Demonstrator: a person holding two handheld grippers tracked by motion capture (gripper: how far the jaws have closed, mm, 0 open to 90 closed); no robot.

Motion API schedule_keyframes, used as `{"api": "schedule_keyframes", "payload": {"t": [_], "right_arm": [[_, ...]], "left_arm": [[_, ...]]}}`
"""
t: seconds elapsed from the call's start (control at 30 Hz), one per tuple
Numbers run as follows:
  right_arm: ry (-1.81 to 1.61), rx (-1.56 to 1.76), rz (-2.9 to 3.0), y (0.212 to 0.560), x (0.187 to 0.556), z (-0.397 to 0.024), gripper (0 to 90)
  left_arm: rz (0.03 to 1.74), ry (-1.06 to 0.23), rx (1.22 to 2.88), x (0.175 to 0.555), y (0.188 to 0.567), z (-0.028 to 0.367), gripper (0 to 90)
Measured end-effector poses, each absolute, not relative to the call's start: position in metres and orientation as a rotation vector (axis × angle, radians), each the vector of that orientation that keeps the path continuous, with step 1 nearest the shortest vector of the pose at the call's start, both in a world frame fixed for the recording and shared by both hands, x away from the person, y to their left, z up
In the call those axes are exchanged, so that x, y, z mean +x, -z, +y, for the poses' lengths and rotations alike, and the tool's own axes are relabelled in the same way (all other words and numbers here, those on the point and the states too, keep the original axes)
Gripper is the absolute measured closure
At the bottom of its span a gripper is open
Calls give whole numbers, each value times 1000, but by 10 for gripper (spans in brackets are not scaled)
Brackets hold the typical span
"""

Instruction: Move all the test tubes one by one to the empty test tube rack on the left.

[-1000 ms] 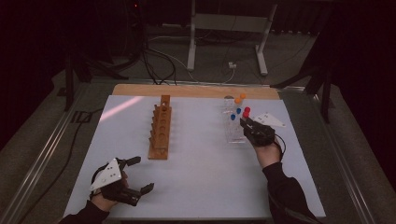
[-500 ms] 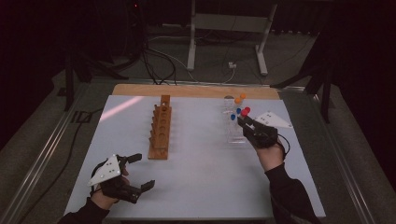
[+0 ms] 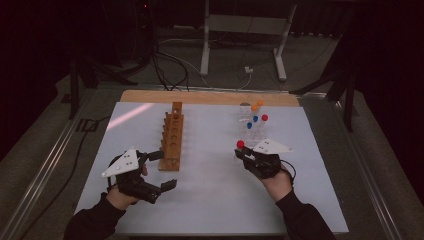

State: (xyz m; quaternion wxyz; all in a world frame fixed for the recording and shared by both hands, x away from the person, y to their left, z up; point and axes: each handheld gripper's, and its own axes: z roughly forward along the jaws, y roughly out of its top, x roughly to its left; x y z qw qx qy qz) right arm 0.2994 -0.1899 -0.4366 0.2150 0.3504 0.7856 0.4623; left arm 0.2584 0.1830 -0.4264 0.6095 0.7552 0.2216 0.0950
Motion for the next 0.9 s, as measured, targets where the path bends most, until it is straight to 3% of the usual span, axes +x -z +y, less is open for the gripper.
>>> {"api": "schedule_keyframes", "payload": {"t": [0.57,0.9], "right_arm": [[-1321,847,2292,438,280,-165,749],[-1345,811,2323,436,274,-159,749]], "left_arm": [[360,-71,1807,286,408,110,17],[342,-98,1829,301,419,84,195]]}}
